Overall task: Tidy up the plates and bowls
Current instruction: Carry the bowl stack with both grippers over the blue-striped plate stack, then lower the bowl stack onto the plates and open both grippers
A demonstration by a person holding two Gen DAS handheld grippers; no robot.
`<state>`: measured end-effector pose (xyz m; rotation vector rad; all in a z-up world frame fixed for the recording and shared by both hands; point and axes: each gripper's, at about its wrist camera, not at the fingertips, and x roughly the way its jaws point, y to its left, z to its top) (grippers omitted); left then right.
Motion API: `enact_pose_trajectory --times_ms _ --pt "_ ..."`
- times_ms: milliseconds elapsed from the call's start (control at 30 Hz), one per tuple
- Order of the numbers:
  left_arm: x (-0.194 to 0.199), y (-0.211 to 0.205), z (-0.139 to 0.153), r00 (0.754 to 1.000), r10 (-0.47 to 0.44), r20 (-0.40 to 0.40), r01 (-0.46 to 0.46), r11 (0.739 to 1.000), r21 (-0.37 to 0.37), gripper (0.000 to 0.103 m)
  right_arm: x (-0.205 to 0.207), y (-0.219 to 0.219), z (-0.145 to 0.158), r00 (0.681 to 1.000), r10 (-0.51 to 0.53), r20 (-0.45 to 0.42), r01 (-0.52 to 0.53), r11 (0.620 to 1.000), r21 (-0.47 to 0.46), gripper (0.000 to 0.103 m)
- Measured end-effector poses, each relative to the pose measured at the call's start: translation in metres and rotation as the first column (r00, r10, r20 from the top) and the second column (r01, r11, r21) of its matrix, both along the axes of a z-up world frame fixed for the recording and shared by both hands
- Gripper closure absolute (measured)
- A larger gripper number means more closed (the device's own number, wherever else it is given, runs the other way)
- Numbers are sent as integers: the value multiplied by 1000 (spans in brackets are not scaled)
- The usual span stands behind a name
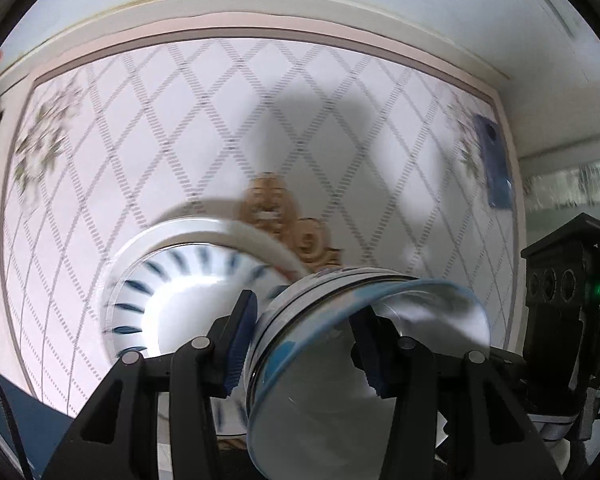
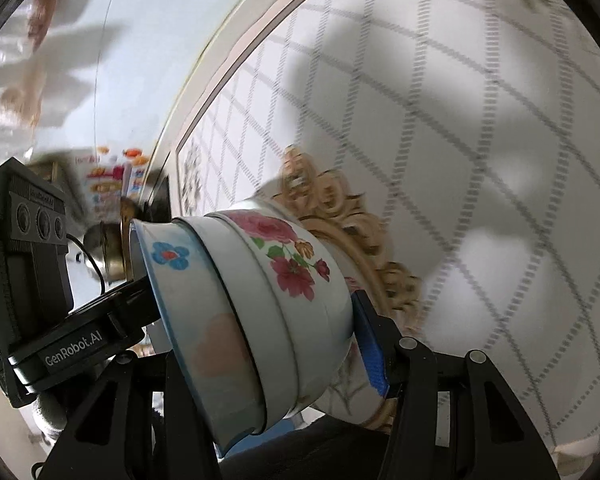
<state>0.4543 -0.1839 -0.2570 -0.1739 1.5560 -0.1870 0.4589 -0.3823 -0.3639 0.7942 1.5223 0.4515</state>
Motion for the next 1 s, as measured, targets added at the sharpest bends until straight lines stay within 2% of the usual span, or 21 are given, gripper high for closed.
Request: enact_pose_trajectory --times_ms 233,467,767,1000 --pt "1 53 -12 993 121 -15 -120 992 26 58 19 62 -17 994 110 -13 -110 994 27 48" --pt "0 83 -26 982 189 -26 -188 981 42 58 26 97 -37 988 154 -30 -153 987 45 48" --pt "-7 94 -34 978 209 -11 -208 976 63 59 28 117 -52 985 170 -44 -168 985 43 48" --pt "-7 93 -35 979 202 -1 -202 977 64 61 27 119 -51 987 158 -39 -157 987 35 49"
